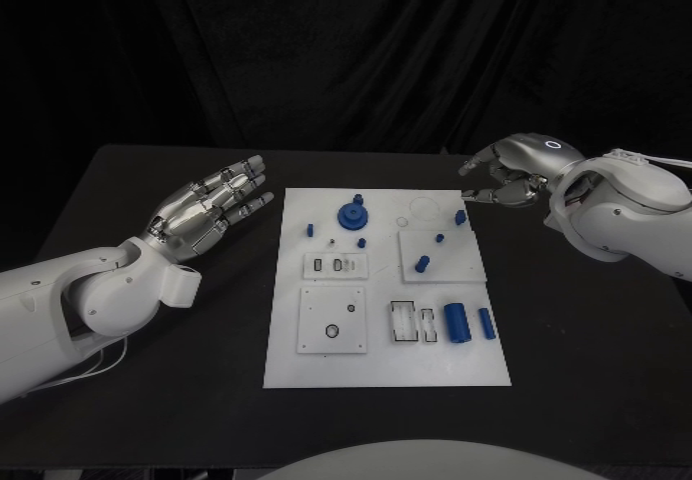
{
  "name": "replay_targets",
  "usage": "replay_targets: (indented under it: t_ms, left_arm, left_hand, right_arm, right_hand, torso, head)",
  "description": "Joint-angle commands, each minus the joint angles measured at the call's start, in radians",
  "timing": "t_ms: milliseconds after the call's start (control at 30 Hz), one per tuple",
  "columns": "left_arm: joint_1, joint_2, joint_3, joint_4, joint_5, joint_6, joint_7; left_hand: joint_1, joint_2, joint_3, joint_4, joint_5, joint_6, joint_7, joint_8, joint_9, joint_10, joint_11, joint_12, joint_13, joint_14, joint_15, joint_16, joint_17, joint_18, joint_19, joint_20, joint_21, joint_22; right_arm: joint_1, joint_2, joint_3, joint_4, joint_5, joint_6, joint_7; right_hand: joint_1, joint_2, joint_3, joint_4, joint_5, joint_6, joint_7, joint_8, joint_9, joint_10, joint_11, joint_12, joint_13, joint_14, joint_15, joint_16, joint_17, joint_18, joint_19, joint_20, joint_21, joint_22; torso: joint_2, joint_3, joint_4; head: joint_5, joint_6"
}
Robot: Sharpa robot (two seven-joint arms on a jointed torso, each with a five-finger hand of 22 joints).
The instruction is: Assemble the parts on the task board
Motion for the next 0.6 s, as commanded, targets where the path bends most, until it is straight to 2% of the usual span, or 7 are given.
replay_targets:
  t_ms: [33,133,233,300,333,600]
  left_arm:
    - [-0.001,0.002,0.001,0.002,0.004,0.003,0.022]
    - [-0.001,0.002,0.001,0.002,0.004,0.004,0.022]
    - [-0.001,0.003,0.001,0.001,0.004,0.005,0.022]
    - [-0.001,0.004,0.001,0.001,0.004,0.007,0.021]
    - [-0.001,0.004,0.001,0.000,0.004,0.007,0.021]
    - [-0.002,0.006,0.001,-0.002,0.004,0.011,0.019]
  left_hand:
    - [-0.008,0.002,0.006,0.003,0.006,0.007,0.000,0.003,0.001,0.005,0.001,0.006,0.001,0.004,0.005,0.003,0.002,0.011,0.000,0.006,0.004,0.002]
    - [-0.008,0.002,0.007,0.003,0.006,0.006,0.000,0.003,0.001,0.005,0.001,0.006,0.001,0.004,0.005,0.003,0.002,0.011,0.000,0.006,0.004,0.002]
    - [-0.008,0.002,0.007,0.003,0.006,0.006,0.000,0.003,0.001,0.005,0.001,0.006,0.001,0.004,0.005,0.003,0.002,0.011,0.000,0.006,0.004,0.002]
    - [-0.008,0.002,0.007,0.003,0.006,0.006,0.000,0.003,0.001,0.005,0.001,0.006,0.001,0.004,0.005,0.003,0.002,0.011,0.000,0.006,0.004,0.002]
    - [-0.008,0.002,0.007,0.003,0.006,0.006,0.000,0.003,0.001,0.005,0.001,0.006,0.001,0.004,0.005,0.003,0.002,0.011,0.000,0.006,0.004,0.002]
    - [-0.008,0.002,0.007,0.003,0.005,0.004,0.000,0.003,0.001,0.005,0.002,0.005,0.001,0.004,0.005,0.003,0.001,0.011,0.000,0.007,0.004,0.001]
  right_arm:
    - [-0.017,-0.009,0.000,-0.010,0.024,0.028,-0.026]
    - [-0.031,-0.011,0.000,-0.019,0.026,0.026,-0.024]
    - [-0.042,-0.009,0.000,-0.029,0.027,0.027,-0.023]
    - [-0.050,-0.005,0.000,-0.037,0.027,0.019,-0.019]
    - [-0.054,-0.002,0.000,-0.041,0.028,0.015,-0.016]
    - [-0.073,0.018,-0.001,-0.062,0.028,-0.001,-0.002]
  right_hand:
    - [0.010,-0.001,-0.002,0.009,-0.009,0.002,-0.007,-0.002,-0.002,0.104,-0.010,0.003,0.263,0.107,-0.008,0.003,0.263,-0.007,0.069,-0.006,-0.005,0.241]
    - [0.012,-0.003,-0.003,0.010,-0.013,0.002,-0.007,-0.002,-0.003,0.104,-0.010,0.003,0.263,0.107,-0.008,0.003,0.263,-0.007,0.069,-0.006,-0.006,0.241]
    - [0.014,-0.006,-0.005,0.018,-0.025,0.001,-0.007,-0.003,-0.005,0.104,-0.010,0.003,0.263,0.107,-0.009,0.003,0.263,-0.007,0.068,-0.007,-0.007,0.241]
    - [0.011,-0.013,-0.013,0.040,-0.067,0.001,-0.007,-0.002,-0.009,0.104,-0.011,0.003,0.263,0.107,-0.009,0.003,0.263,-0.007,0.068,-0.008,-0.008,0.240]
    - [0.010,-0.014,-0.014,0.044,-0.072,0.001,-0.007,-0.002,-0.009,0.104,-0.010,0.003,0.263,0.107,-0.009,0.003,0.263,-0.007,0.068,-0.008,-0.009,0.240]
    - [0.010,-0.019,-0.017,0.049,-0.079,-0.001,-0.007,-0.003,-0.011,0.104,-0.010,0.003,0.263,0.107,-0.009,0.003,0.263,-0.006,0.067,-0.008,-0.010,0.240]
  torso:
    - [0.002,0.0005,0.0013]
    - [0.003,0.0008,0.0027]
    - [0.001,0.0008,0.0012]
    - [0.000,0.0000,0.0021]
    - [0.000,-0.0003,0.0020]
    - [0.000,0.0010,0.0007]
  head:
    - [-0.008,-0.003]
    - [-0.009,-0.002]
    - [-0.009,-0.003]
    - [-0.010,-0.003]
    - [-0.010,-0.003]
    - [-0.008,-0.005]
